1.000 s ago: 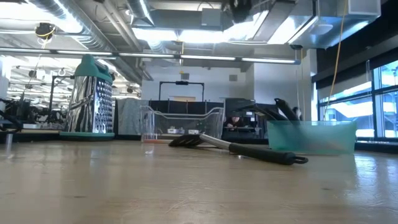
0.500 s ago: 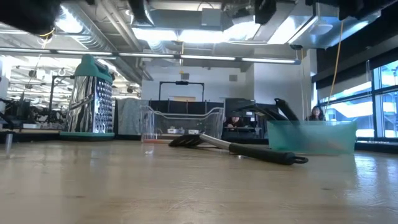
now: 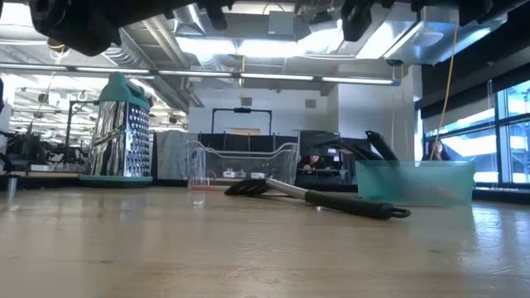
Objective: Pick & Place Kitchen Items
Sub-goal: Put the silver table knife into the transparent bin
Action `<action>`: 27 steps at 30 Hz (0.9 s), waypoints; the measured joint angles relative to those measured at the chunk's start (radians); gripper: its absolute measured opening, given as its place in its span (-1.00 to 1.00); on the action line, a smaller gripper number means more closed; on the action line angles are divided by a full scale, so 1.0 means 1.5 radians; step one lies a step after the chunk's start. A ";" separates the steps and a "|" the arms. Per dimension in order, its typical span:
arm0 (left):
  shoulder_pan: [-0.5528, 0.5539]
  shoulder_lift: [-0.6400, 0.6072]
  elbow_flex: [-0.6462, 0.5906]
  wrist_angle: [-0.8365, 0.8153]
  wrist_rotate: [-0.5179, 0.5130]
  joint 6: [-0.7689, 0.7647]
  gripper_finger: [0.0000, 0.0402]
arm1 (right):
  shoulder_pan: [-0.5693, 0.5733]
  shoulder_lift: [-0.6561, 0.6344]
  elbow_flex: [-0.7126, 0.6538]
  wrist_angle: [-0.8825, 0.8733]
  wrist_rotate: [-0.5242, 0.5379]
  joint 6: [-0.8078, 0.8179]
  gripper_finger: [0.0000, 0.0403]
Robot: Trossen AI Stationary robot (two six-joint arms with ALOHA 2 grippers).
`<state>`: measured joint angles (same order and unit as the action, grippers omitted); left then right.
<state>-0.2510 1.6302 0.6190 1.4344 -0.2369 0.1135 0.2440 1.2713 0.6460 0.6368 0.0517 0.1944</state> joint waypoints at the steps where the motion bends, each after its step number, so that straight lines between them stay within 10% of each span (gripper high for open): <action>1: 0.004 0.000 0.004 -0.002 0.001 -0.001 -0.37 | 0.000 0.000 0.000 0.002 0.000 0.000 -0.93; 11: 0.048 0.030 0.110 -0.078 0.083 -0.058 0.14 | 0.000 0.000 0.000 0.002 0.023 0.000 -0.93; 27: 0.080 0.108 0.206 -0.111 0.118 -0.104 0.21 | 0.004 0.000 0.000 0.001 0.035 -0.003 -0.93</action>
<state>-0.1311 1.7927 0.9282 1.2680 -0.0604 -0.0422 0.2497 1.2713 0.6460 0.6384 0.1047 0.1905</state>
